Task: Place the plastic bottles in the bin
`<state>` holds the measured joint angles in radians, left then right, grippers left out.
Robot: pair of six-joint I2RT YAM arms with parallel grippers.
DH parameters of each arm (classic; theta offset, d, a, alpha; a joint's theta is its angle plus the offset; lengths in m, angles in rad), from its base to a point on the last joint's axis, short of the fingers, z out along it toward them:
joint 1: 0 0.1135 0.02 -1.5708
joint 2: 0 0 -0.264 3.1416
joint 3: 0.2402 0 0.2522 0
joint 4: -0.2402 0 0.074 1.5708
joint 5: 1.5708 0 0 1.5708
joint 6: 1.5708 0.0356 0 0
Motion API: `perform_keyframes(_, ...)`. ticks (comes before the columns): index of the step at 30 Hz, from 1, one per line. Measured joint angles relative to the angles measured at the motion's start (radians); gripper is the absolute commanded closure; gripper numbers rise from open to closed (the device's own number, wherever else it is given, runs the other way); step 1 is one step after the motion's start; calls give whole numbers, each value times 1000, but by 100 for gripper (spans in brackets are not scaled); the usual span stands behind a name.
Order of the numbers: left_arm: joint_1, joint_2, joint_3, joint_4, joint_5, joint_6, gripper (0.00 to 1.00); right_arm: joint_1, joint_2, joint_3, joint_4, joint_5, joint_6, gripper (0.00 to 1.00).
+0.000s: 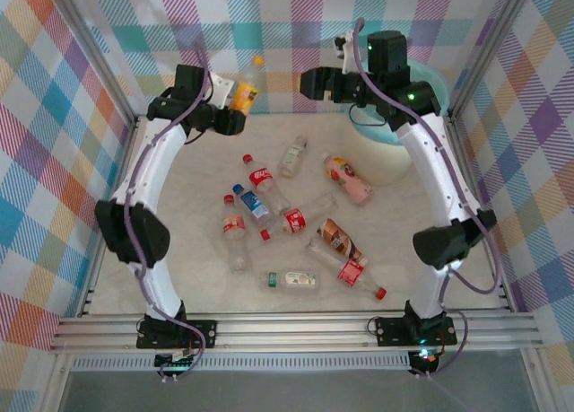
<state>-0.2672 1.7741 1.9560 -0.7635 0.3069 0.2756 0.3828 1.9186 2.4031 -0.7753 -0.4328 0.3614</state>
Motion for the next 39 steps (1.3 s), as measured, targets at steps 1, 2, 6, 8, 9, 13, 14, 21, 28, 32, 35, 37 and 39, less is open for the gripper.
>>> perform_keyframes(1,-33,-31,-11,17,20,7,47,-5,19,29,-9,-7,11,21)
perform_keyframes(2,-61,-53,-25,33,39,11,47,-11,32,45,-13,-11,22,21)
perform_keyframes(6,-123,-92,-79,68,89,30,47,-27,40,51,-37,-28,50,23)
perform_keyframes(8,-140,-96,-105,69,105,37,47,-33,40,53,-47,-34,56,25)
perform_keyframes(9,-146,-97,-115,68,113,38,47,-36,40,53,-53,-38,59,26)
perform_keyframes(13,-154,-98,-137,68,131,48,47,-42,29,35,-56,-62,71,32)
perform_keyframes(14,-155,-101,-140,69,134,51,47,-42,21,20,-56,-68,73,34)
perform_keyframes(21,-156,-152,-211,114,171,59,47,-42,-16,-27,-55,-81,73,47)
perform_keyframes(28,-164,-175,-248,132,203,76,47,-42,-16,-33,-54,-81,69,54)
perform_keyframes(32,-169,-175,-250,131,209,89,47,-42,-18,-33,-53,-90,66,63)
perform_keyframes(35,-170,-175,-250,130,209,96,47,-42,-22,-34,-53,-95,61,76)
perform_keyframes(37,-171,-176,-250,131,210,98,45,-42,-28,-34,-58,-96,49,78)
perform_keyframes(39,-171,-177,-250,135,212,99,40,-42,-36,-34,-59,-91,40,82)
